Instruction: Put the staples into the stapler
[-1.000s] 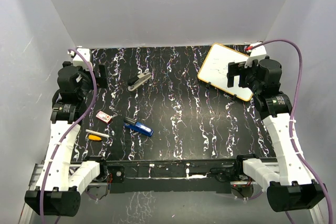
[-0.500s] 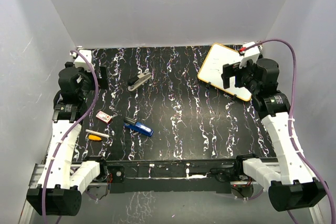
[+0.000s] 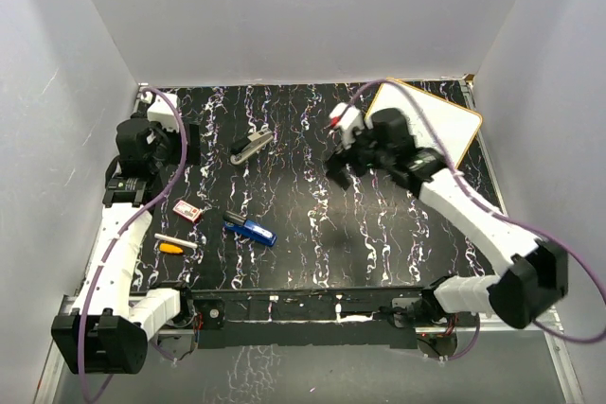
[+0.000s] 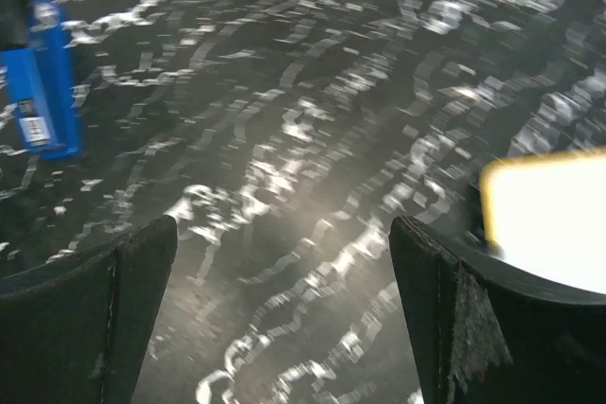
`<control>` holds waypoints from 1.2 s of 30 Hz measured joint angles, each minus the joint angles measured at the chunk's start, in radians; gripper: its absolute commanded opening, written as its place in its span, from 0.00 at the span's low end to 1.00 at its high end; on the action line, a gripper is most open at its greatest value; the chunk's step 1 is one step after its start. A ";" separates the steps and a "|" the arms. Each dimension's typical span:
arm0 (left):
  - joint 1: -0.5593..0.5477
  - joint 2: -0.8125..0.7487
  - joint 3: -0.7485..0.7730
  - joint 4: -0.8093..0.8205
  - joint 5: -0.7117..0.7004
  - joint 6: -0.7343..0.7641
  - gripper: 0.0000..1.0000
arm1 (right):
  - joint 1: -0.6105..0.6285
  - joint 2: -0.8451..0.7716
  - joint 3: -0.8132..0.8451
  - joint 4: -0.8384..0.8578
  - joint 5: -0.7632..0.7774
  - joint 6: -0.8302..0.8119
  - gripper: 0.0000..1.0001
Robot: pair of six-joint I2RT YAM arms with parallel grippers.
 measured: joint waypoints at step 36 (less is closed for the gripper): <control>0.135 0.151 0.030 -0.065 0.151 -0.030 0.97 | 0.536 0.926 0.484 0.132 -0.011 -0.031 0.10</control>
